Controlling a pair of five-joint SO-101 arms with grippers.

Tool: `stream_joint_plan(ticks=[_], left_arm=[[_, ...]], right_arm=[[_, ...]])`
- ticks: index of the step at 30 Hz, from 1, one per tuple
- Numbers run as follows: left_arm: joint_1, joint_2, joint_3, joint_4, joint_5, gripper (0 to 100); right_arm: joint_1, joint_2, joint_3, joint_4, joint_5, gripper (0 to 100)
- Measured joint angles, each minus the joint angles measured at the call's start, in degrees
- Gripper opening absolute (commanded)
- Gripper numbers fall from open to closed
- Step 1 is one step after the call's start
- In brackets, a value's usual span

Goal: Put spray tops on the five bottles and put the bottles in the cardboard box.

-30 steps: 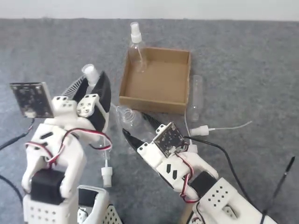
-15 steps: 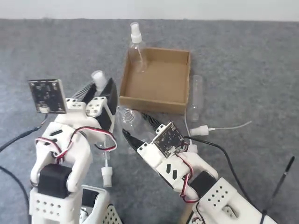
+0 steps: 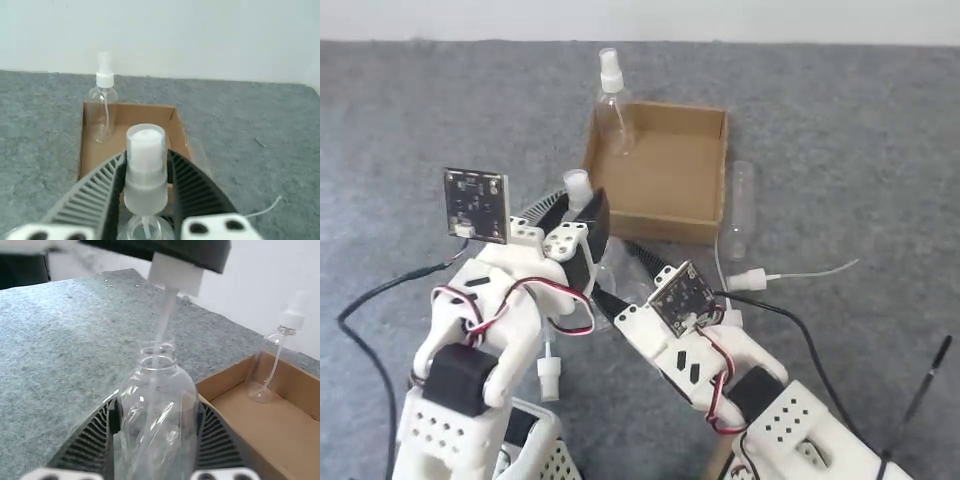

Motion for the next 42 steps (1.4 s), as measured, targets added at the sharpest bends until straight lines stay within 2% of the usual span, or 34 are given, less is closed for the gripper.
stream_joint_plan(ticks=[5,10,14,23,31,42], left_arm=[[0.09,0.00,0.35,-0.53,0.18,2],[0.09,0.00,0.35,-0.53,0.18,12],[0.09,0.00,0.35,-0.53,0.18,16],[0.09,0.00,0.35,-0.26,-0.18,18],[-0.18,0.09,-4.48,5.01,-0.35,18],[-8.00,0.09,-7.82,5.01,-1.58,18]], right_arm=[[1.14,0.00,0.00,-2.20,0.00,2.4],[1.23,0.00,2.37,-7.47,0.00,2.2],[1.23,0.00,2.46,-8.70,0.00,2.1],[1.23,0.00,2.46,-8.79,0.00,2.0],[1.23,0.00,2.46,-8.79,0.00,2.0],[1.23,0.00,2.46,-8.79,0.00,2.0]])
